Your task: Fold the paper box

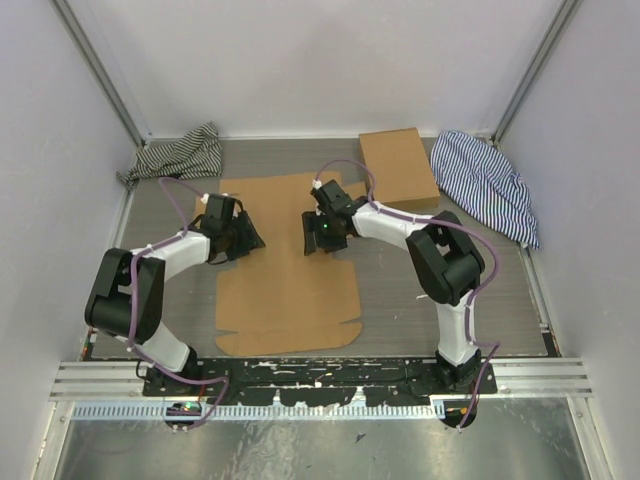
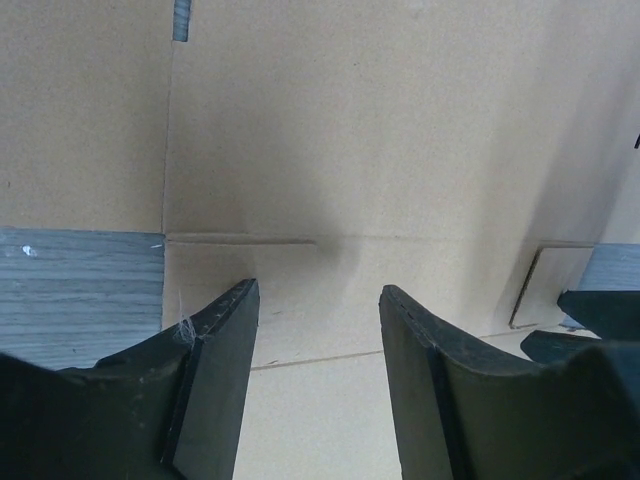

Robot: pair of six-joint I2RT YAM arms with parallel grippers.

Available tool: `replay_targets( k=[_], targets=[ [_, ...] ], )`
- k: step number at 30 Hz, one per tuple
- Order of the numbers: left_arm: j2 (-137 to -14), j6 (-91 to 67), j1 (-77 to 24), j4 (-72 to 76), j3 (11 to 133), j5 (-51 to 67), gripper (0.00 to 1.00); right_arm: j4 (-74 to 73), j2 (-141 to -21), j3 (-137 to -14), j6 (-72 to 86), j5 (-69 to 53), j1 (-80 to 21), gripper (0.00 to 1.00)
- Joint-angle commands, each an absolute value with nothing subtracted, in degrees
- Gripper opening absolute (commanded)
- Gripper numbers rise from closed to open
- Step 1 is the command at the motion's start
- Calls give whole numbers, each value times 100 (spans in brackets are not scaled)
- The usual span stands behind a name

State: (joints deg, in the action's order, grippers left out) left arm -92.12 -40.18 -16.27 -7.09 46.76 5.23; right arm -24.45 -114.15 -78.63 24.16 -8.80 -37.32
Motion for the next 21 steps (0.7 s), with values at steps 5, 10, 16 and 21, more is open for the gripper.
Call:
replay_targets(
  k=[5,10,16,21],
  targets=[
    [-9273,-4004,-1714,-1421,4664,637,59,-2222,-11820,-7866,2505,-940,-3888,65],
    [-9183,-3962,-1719,-1579,4765,626,59,-2347,-11637,-7936,2469,-849,-3885,66],
    [-8763,-3716,-1716,-2269,5312,325,65,-2842,-11302,-8536,2301,-559,-3873,66],
    [-8458,-3520,-1699,-2825,6051,-80,72,-3129,-11234,-9184,2191,-363,-3683,65]
  ],
)
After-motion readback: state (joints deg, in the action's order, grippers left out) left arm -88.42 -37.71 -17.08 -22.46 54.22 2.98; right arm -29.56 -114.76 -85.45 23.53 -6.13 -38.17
